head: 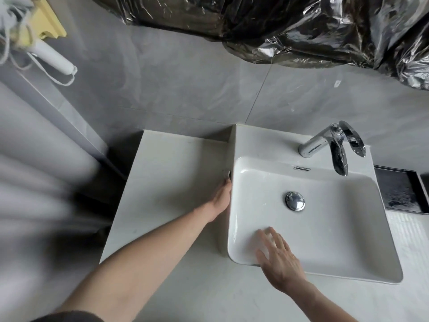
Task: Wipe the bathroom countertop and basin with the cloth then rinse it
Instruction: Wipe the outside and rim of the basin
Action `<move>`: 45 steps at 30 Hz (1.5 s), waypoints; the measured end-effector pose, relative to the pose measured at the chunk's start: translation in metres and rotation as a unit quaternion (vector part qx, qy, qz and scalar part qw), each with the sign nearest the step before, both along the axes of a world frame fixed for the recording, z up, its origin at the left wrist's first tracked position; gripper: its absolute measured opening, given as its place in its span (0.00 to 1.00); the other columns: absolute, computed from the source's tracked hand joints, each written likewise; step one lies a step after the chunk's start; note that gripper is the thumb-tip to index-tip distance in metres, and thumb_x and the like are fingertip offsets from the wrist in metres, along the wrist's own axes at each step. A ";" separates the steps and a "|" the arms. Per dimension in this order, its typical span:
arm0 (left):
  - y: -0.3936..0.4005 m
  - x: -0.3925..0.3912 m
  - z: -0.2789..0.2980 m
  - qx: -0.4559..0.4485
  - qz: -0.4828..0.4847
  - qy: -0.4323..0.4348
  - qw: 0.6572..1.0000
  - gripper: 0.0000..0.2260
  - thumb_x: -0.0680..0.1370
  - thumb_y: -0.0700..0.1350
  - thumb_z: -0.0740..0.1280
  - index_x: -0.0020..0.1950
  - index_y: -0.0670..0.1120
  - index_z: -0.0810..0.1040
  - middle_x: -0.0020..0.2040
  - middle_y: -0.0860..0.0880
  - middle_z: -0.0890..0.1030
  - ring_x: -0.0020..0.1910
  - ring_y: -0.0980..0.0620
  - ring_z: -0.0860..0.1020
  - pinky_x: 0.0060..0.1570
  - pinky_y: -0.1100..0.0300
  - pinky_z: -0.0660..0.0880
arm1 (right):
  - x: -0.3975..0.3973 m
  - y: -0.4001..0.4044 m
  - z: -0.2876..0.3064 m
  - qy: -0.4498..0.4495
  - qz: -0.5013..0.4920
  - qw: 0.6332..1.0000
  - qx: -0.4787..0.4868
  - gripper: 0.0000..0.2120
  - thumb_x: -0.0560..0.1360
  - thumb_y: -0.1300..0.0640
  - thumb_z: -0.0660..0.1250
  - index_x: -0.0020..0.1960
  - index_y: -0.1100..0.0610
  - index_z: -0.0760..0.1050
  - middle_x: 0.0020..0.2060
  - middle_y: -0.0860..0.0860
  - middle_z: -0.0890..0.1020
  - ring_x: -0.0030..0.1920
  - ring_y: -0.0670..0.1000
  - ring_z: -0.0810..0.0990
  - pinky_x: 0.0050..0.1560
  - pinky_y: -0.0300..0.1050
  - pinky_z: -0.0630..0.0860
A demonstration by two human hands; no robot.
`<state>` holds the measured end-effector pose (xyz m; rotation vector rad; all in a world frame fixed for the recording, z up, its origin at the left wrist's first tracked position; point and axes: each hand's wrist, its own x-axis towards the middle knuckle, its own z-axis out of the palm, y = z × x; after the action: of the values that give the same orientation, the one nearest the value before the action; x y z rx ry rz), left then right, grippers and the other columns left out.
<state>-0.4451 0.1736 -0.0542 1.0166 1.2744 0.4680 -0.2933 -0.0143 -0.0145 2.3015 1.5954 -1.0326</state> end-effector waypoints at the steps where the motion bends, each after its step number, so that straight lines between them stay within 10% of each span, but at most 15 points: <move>1: -0.014 -0.005 -0.002 -0.007 -0.007 -0.003 1.000 0.21 0.86 0.52 0.54 0.76 0.45 0.70 0.75 0.48 0.72 0.75 0.51 0.67 0.70 0.64 0.59 | 0.000 0.000 0.001 0.000 0.001 1.000 -0.001 0.29 0.82 0.43 0.52 0.82 0.38 0.49 0.81 0.39 0.48 0.82 0.48 0.47 0.77 0.51 0.60; 5: -0.044 -0.018 -0.010 -0.011 -0.051 0.006 0.999 0.35 0.75 0.68 0.54 0.73 0.47 0.72 0.71 0.48 0.76 0.72 0.49 0.72 0.74 0.50 0.64 | -0.002 0.000 0.002 -0.003 0.005 1.000 0.010 0.28 0.82 0.46 0.52 0.80 0.36 0.50 0.79 0.37 0.50 0.80 0.45 0.52 0.72 0.50 0.67; 12: 0.022 0.010 0.028 0.058 -0.031 -0.035 0.997 0.23 0.86 0.44 0.55 0.82 0.43 0.56 0.79 0.50 0.59 0.79 0.54 0.56 0.66 0.75 0.51 | -0.001 0.000 -0.002 0.000 0.002 1.000 0.013 0.28 0.82 0.45 0.52 0.80 0.37 0.51 0.79 0.36 0.50 0.81 0.45 0.51 0.73 0.51 0.67; 18: 0.104 0.040 0.036 0.034 -0.025 -0.017 0.999 0.24 0.87 0.50 0.50 0.81 0.40 0.56 0.81 0.45 0.59 0.81 0.48 0.56 0.74 0.62 0.54 | 0.000 0.000 -0.005 0.006 -0.002 1.000 0.015 0.28 0.81 0.44 0.52 0.80 0.37 0.51 0.80 0.36 0.49 0.82 0.46 0.50 0.74 0.50 0.65; 29: -0.001 0.002 0.004 -0.007 -0.035 0.030 0.999 0.25 0.86 0.56 0.50 0.78 0.45 0.68 0.77 0.47 0.68 0.78 0.50 0.63 0.78 0.55 0.57 | -0.004 0.002 0.005 -0.003 0.004 0.999 0.037 0.25 0.80 0.47 0.54 0.78 0.40 0.56 0.75 0.38 0.57 0.75 0.46 0.60 0.68 0.49 0.70; 35: -0.088 -0.033 -0.010 -0.031 -0.052 -0.031 0.998 0.22 0.84 0.53 0.56 0.73 0.44 0.72 0.72 0.51 0.72 0.71 0.57 0.68 0.66 0.69 0.62 | 0.000 -0.001 0.000 -0.003 0.012 1.000 0.016 0.28 0.81 0.46 0.52 0.81 0.39 0.53 0.81 0.41 0.52 0.81 0.49 0.53 0.73 0.53 0.66; 41: -0.069 -0.030 -0.016 -0.050 -0.039 -0.038 0.997 0.28 0.75 0.67 0.59 0.57 0.46 0.83 0.64 0.46 0.82 0.68 0.47 0.76 0.73 0.49 0.67 | 0.002 -0.003 -0.005 -0.002 0.014 1.000 0.015 0.28 0.81 0.44 0.51 0.81 0.39 0.53 0.81 0.41 0.53 0.81 0.49 0.54 0.72 0.54 0.68; 45: -0.006 -0.010 0.026 0.018 -0.051 -0.036 0.998 0.28 0.83 0.57 0.53 0.79 0.44 0.64 0.78 0.50 0.64 0.77 0.55 0.60 0.75 0.62 0.54 | 0.002 -0.002 -0.004 0.003 0.008 1.000 0.012 0.28 0.81 0.44 0.51 0.81 0.38 0.52 0.81 0.40 0.51 0.82 0.47 0.51 0.74 0.53 0.65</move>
<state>-0.4550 0.1679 -0.0286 1.0801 1.1489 0.4471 -0.2915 -0.0166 -0.0187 2.2999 1.6333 -1.0229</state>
